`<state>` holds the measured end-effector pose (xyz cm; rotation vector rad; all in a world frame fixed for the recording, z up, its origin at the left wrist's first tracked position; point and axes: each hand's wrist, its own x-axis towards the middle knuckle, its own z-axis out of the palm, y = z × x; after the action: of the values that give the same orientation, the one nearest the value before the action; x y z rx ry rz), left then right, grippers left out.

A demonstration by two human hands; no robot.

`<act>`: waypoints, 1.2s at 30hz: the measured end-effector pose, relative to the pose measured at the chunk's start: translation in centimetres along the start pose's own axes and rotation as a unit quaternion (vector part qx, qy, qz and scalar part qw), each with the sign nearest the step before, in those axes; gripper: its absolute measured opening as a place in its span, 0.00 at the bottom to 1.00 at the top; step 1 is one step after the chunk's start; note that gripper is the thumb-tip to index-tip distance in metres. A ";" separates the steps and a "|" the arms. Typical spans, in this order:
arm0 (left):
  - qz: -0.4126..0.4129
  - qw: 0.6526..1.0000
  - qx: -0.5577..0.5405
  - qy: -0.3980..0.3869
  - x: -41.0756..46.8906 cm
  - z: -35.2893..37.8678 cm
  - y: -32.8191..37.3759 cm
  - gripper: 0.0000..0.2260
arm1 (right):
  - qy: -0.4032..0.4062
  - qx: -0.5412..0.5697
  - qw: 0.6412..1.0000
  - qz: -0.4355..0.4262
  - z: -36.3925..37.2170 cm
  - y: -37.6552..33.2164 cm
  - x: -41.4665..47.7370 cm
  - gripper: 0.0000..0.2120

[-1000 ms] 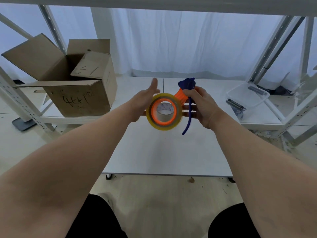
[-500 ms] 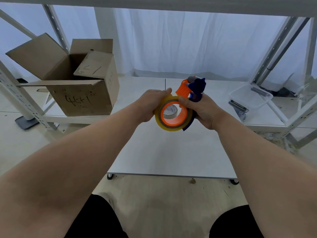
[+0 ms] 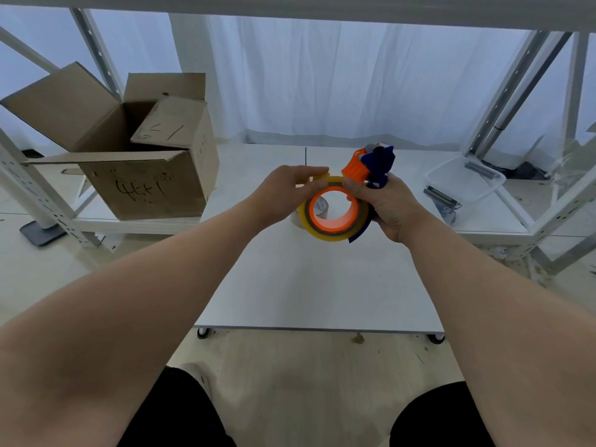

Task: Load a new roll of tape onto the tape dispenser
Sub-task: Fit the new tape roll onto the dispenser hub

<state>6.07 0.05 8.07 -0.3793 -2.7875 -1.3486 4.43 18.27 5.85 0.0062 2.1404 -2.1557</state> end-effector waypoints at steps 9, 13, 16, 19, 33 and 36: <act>0.007 0.990 0.143 -0.015 -0.2 -0.5 -0.1 0.21 | -0.004 -0.178 0.982 -0.066 1.1 -0.5 -0.2 0.34; -0.071 0.995 -0.056 -0.043 -0.2 -1.3 -0.3 0.19 | -0.025 -0.188 0.978 -0.085 1.4 -1.0 -0.6 0.33; -0.159 0.983 -0.073 -0.061 0.0 -1.4 -0.2 0.26 | -0.034 -0.182 0.978 -0.093 1.8 -1.4 -0.8 0.32; -0.221 0.967 -0.097 -0.082 0.2 -1.4 -0.1 0.30 | -0.052 -0.189 0.975 -0.103 2.3 -1.6 -0.9 0.32; -0.247 0.949 -0.133 -0.143 0.2 -1.5 -0.3 0.35 | -0.074 -0.094 0.989 -0.091 1.2 -1.5 -0.6 0.28; -0.255 0.947 -0.155 -0.116 0.4 -1.5 -0.6 0.36 | -0.084 -0.096 0.988 -0.092 1.5 -1.5 -0.7 0.29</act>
<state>5.46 -1.37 8.56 0.2233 -2.9873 -1.9771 5.09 16.84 7.46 -0.3888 2.3169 -1.9476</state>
